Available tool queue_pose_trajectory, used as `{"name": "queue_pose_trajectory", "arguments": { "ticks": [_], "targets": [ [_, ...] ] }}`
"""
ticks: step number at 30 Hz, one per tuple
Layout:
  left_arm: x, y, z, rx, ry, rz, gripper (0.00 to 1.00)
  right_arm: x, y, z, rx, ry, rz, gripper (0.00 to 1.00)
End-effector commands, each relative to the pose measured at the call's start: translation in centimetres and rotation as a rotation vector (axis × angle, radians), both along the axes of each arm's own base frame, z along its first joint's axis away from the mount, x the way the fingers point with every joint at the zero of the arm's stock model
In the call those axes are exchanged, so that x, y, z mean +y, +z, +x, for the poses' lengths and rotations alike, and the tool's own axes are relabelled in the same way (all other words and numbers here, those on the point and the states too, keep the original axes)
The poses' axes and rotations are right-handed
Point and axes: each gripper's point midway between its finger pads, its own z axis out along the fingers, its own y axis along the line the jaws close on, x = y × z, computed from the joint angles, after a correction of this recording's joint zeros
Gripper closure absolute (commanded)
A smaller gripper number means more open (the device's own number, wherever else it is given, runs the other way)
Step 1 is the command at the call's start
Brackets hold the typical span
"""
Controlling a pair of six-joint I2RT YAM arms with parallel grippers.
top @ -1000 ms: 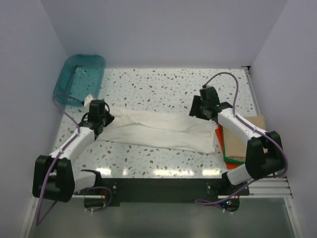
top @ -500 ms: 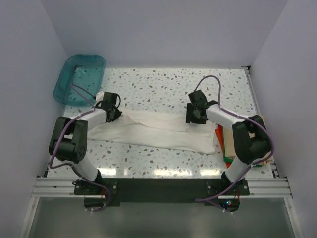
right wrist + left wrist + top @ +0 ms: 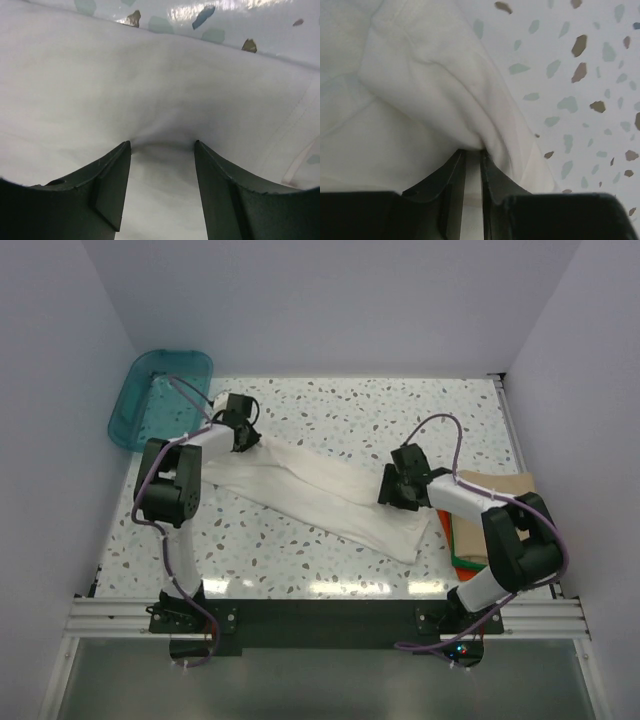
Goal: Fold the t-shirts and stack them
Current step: Fold the tshirt
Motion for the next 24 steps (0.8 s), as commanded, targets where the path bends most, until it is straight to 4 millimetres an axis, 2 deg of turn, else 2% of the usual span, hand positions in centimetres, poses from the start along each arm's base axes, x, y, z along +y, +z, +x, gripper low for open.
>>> {"name": "queue_pose_trajectory", "arguments": {
  "ticks": [1,2,3,4,5,6,7,8,9,10,12,13,14,16,17,18,19,21,23,24],
  "targets": [
    [-2.2,-1.2,2.1,0.033,-0.12,0.015,0.77,2.1,-0.6,-4.2,0.075,-0.034,0.162,0.42],
    [-2.8,-2.5,2.4,0.059,-0.146,0.014,0.75,3.0,-0.8,-5.6,0.093,-0.035,0.2,0.42],
    [-4.1,-2.5,3.0,0.055,-0.207,0.005,0.74,3.7,-0.5,-6.0,0.082,-0.033,0.22,0.42],
    [-5.2,-1.1,5.0,0.011,-0.239,-0.003,0.73,4.9,-0.1,-7.1,0.07,0.0,0.238,0.42],
    [-5.9,-2.7,5.2,0.045,-0.268,-0.001,0.69,5.7,0.2,-7.6,0.068,-0.016,0.26,0.43],
    [-7.0,-2.7,5.8,0.037,-0.327,-0.007,0.67,6.6,0.3,-8.1,0.061,-0.009,0.279,0.42],
    [-8.6,-1.2,7.3,-0.009,-0.367,-0.012,0.65,7.4,0.5,-8.6,0.057,-0.005,0.301,0.43],
    [-9.4,-2.4,7.6,0.003,-0.409,-0.006,0.62,9.0,0.4,-10.2,0.075,0.001,0.337,0.43],
    [-11.4,-1.1,8.6,-0.041,-0.464,-0.034,0.6,10.4,0.8,-10.3,0.049,0.013,0.381,0.43],
    [-12.0,-2.0,8.9,-0.036,-0.487,-0.036,0.59,12.1,0.5,-11.8,0.068,0.029,0.4,0.43],
    [-14.5,-1.0,9.7,-0.079,-0.566,-0.084,0.56,14.7,0.7,-12.4,0.052,0.063,0.433,0.43],
    [-15.3,-1.0,9.9,-0.09,-0.592,-0.102,0.54,16.9,1.5,-13.3,0.049,0.106,0.457,0.43],
    [-16.2,-1.4,10.2,-0.107,-0.616,-0.122,0.51,17.7,0.3,-13.7,0.065,0.114,0.43,0.43],
    [-17.9,-1.2,10.3,-0.134,-0.667,-0.185,0.48,20.0,0.2,-13.9,0.064,0.153,0.45,0.43],
    [-18.5,-1.6,10.6,-0.156,-0.684,-0.21,0.46,22.1,1.1,-13.6,0.054,0.187,0.478,0.43],
    [-19.5,-1.4,10.5,-0.17,-0.713,-0.26,0.44,22.7,-0.2,-13.6,0.074,0.199,0.453,0.43],
    [-19.9,-1.4,10.6,-0.178,-0.724,-0.279,0.43,24.1,0.5,-13.0,0.062,0.216,0.469,0.43],
    [-21.1,-1.5,10.7,-0.203,-0.763,-0.335,0.39,24.6,0.1,-12.7,0.059,0.232,0.452,0.43],
    [-21.7,-1.3,10.7,-0.219,-0.786,-0.369,0.36,25.1,0.6,-12.3,0.043,0.249,0.453,0.43],
    [-22.1,-0.5,11.1,-0.259,-0.799,-0.38,0.35,25.1,1.1,-12.2,0.033,0.256,0.455,0.42]
  ]
}}
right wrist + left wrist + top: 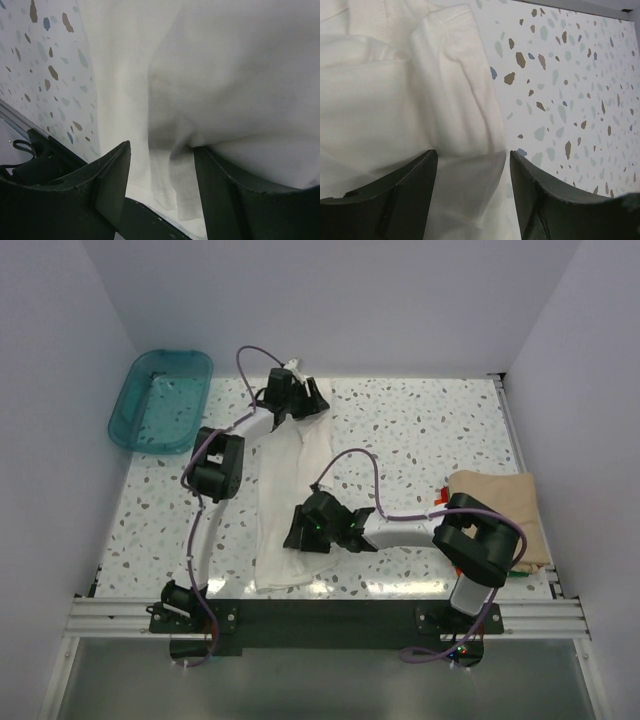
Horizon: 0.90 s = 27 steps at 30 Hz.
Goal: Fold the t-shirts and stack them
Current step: Fold the tshirt
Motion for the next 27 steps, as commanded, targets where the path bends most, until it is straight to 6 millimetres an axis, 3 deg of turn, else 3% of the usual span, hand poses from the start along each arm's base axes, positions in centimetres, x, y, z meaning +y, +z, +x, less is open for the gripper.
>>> {"name": "queue_pose_trajectory", "arguments": {
  "ticks": [1,3,6,7,9,10,11,12,13,14,15,16,17,18,19,20,21,22,23,24,25,26,27],
  "targets": [
    [-2.1,-1.7,-1.3,0.038,-0.116,-0.088,0.34,-0.3,0.3,0.7,-0.04,-0.004,-0.029,0.42],
    [-2.6,0.6,-0.9,-0.006,-0.134,-0.111,0.33,-1.1,0.6,0.8,-0.052,-0.015,-0.056,0.42],
    [-2.3,5.3,0.0,-0.089,-0.134,-0.137,0.31,-2.9,2.6,1.0,-0.099,-0.049,-0.062,0.41],
    [-2.2,8.1,0.2,-0.135,-0.134,-0.152,0.3,-3.8,3.8,0.8,-0.122,-0.061,-0.048,0.41],
    [-1.4,10.8,0.4,-0.172,-0.122,-0.171,0.29,-5.7,4.6,0.9,-0.155,-0.109,-0.065,0.39],
    [-0.9,13.8,0.3,-0.22,-0.116,-0.185,0.29,-6.8,5.7,0.6,-0.178,-0.124,-0.048,0.39],
    [-0.2,15.3,0.4,-0.238,-0.1,-0.193,0.28,-7.9,5.7,0.4,-0.185,-0.132,-0.066,0.39],
    [0.3,15.7,0.1,-0.237,-0.09,-0.192,0.28,-8.8,5.8,0.5,-0.204,-0.15,-0.084,0.37],
    [0.9,18.9,-0.6,-0.282,-0.08,-0.198,0.28,-9.7,5.4,0.2,-0.217,-0.138,-0.108,0.37],
    [1.6,18.3,-1.2,-0.262,-0.053,-0.184,0.28,-10.6,5.4,-0.1,-0.221,-0.129,-0.133,0.37],
    [2.1,19.0,-1.7,-0.272,-0.035,-0.176,0.28,-11.0,5.3,-0.2,-0.227,-0.121,-0.153,0.38],
    [2.7,22.0,-3.0,-0.311,-0.02,-0.174,0.28,-11.4,5.0,-0.3,-0.237,-0.097,-0.181,0.38],
    [3.5,22.3,-3.7,-0.3,0.013,-0.16,0.28,-12.2,4.2,-0.6,-0.223,-0.082,-0.236,0.38],
    [4.9,20.2,-4.5,-0.247,0.085,-0.116,0.29,-12.4,4.0,-0.7,-0.221,-0.078,-0.252,0.39],
    [6.1,22.5,-6.2,-0.256,0.125,-0.11,0.3,-12.7,3.8,-0.9,-0.219,-0.063,-0.267,0.39],
    [7.9,19.4,-7.5,-0.188,0.204,-0.063,0.32,-12.9,3.5,-1.1,-0.213,-0.06,-0.27,0.39],
    [8.9,18.3,-9.1,-0.141,0.245,-0.037,0.35,-13.0,3.5,-1.2,-0.212,-0.063,-0.26,0.4],
    [10.2,19.9,-11.3,-0.136,0.293,-0.042,0.41,-13.4,2.7,-1.8,-0.192,-0.061,-0.258,0.41],
    [11.9,15.7,-13.7,-0.052,0.353,0.016,0.44,-13.2,2.6,-1.8,-0.195,-0.058,-0.244,0.42],
    [12.4,15.0,-15.5,-0.035,0.359,0.018,0.46,-13.4,2.3,-2.0,-0.188,-0.053,-0.253,0.42],
    [13.7,16.9,-17.4,-0.091,0.401,0.008,0.48,-13.5,1.9,-2.2,-0.181,-0.047,-0.261,0.42],
    [15.6,12.9,-20.1,-0.02,0.462,0.06,0.49,-13.5,1.7,-2.3,-0.177,-0.038,-0.261,0.43],
    [16.4,12.1,-21.7,-0.003,0.488,0.067,0.5,-13.7,1.3,-2.4,-0.172,-0.033,-0.272,0.43]
  ]
}}
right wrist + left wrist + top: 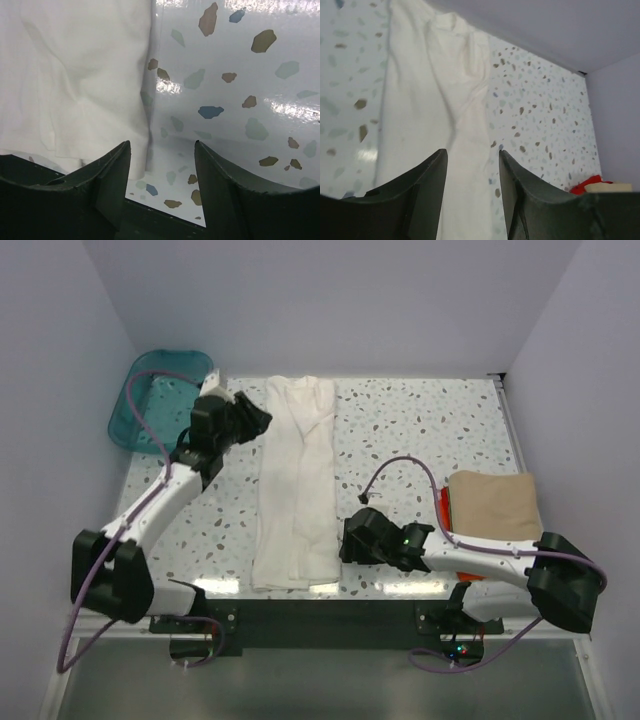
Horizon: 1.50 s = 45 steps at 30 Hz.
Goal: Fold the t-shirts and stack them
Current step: Fold the tshirt
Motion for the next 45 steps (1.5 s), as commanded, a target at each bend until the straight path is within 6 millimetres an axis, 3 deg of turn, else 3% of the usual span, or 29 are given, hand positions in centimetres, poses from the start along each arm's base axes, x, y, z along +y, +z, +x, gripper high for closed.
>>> {"name": "queue_pose_trajectory", "arguments": {
  "ticks": [1,2,3,4,5,7,11,16,22,28,32,36,39,45],
  "targets": [
    [5.1,-6.5,-6.4,0.149,0.203,0.058,0.5,-0.3,-0.4,0.1,-0.018,0.015,-0.015,0.43],
    [5.8,-9.7,-8.8,0.203,0.21,0.073,0.51,-0.1,-0.5,0.1,-0.017,0.022,-0.002,0.43],
    [6.2,-10.4,-10.0,0.208,0.219,0.066,0.51,-0.1,-0.9,-0.1,-0.011,0.03,-0.007,0.45],
    [6.5,-9.6,-11.4,0.177,0.226,0.04,0.51,-0.1,-1.2,-0.2,-0.006,0.034,-0.015,0.45],
    [6.9,-11.6,-13.0,0.21,0.225,0.05,0.52,-0.1,-1.4,-0.3,-0.004,0.039,-0.016,0.46],
    [7.6,-12.1,-14.8,0.217,0.237,0.05,0.54,0.0,-1.6,-0.6,-0.001,0.04,-0.005,0.46],
    [8.3,-15.6,-18.1,0.29,0.26,0.039,0.58,0.7,-1.9,-1.2,0.001,0.052,0.03,0.45],
    [9.2,-17.4,-19.9,0.333,0.314,0.026,0.6,2.4,-2.1,-2.5,-0.001,0.079,0.026,0.45],
    [9.5,-18.4,-20.6,0.351,0.342,0.009,0.61,2.4,-3.5,-3.6,0.025,0.074,-0.004,0.49],
    [8.1,-18.8,-20.9,0.365,0.269,0.005,0.62,0.6,-4.6,-4.4,0.042,0.096,-0.084,0.79],
    [6.0,-19.3,-21.6,0.387,0.171,0.014,0.62,-2.9,-4.8,-4.9,0.041,0.088,-0.17,0.93],
    [4.1,-19.7,-22.7,0.412,0.088,0.028,0.62,-5.1,-4.2,-5.4,0.027,0.074,-0.165,0.93],
    [2.2,-20.2,-24.1,0.444,0.015,0.033,0.62,-5.6,-3.9,-5.9,0.036,0.069,-0.138,0.93],
    [-1.4,-21.2,-27.8,0.52,-0.16,0.043,0.54,-4.7,-4.1,-6.7,0.076,0.104,-0.1,0.88]
  ]
}}
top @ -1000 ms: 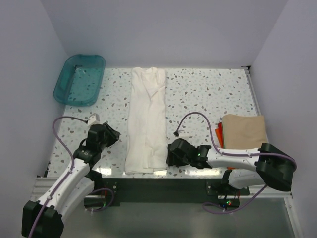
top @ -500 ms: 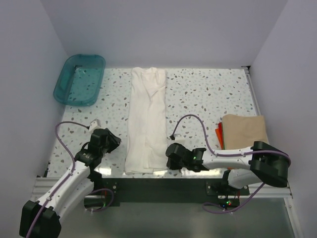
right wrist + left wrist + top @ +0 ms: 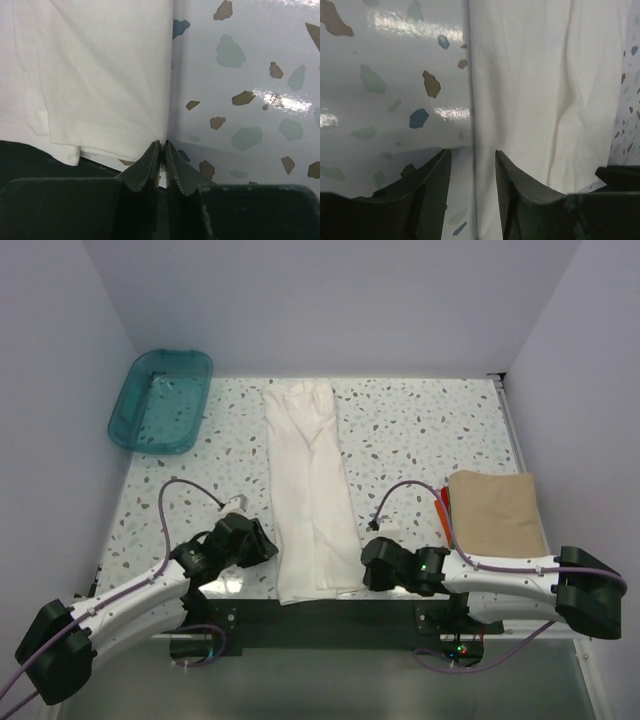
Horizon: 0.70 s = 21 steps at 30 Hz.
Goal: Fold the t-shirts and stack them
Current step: Fold the tshirt
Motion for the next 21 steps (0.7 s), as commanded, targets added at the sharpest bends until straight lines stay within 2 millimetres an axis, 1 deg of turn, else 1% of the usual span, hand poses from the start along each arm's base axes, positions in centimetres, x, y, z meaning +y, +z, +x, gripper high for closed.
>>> {"name": "queue_pose_trajectory", "arguments": {
  "ticks": [1,2,3,4,5,6,8,12,14,21],
  "targets": [
    [-1.9,-0.3,-1.7,0.049,-0.048,-0.06,0.53,-0.6,-0.9,-0.8,0.039,0.015,-0.035,0.87],
    [-2.3,-0.7,-2.7,0.079,-0.083,-0.063,0.53,-0.3,-0.8,-0.9,0.044,0.021,-0.024,0.83],
    [-2.0,-1.3,-3.5,0.112,-0.09,-0.047,0.53,-0.1,-0.7,-0.9,0.047,0.024,-0.015,0.82],
    [-2.0,-1.4,-3.9,0.131,-0.086,-0.044,0.53,0.0,-0.7,-1.0,0.05,0.027,-0.012,0.79],
    [-2.0,-1.5,-4.5,0.144,-0.097,-0.034,0.53,0.2,-0.6,-1.1,0.052,0.03,-0.003,0.75],
    [-1.5,-1.8,-5.2,0.171,-0.093,-0.015,0.53,0.3,-0.6,-1.2,0.062,0.037,0.004,0.73],
    [-1.4,-1.7,-5.8,0.197,-0.083,-0.015,0.53,0.6,-0.5,-1.3,0.068,0.04,0.013,0.7],
    [-0.7,-1.3,-7.0,0.243,-0.081,0.002,0.55,0.7,-0.4,-1.6,0.082,0.037,0.021,0.69],
    [-1.0,-0.9,-7.4,0.259,-0.107,-0.002,0.55,0.5,-0.4,-1.5,0.079,0.028,0.018,0.68],
    [-1.5,-1.3,-9.1,0.338,-0.195,0.025,0.52,0.5,-0.1,-1.1,0.078,0.007,0.014,0.68]
  ]
}}
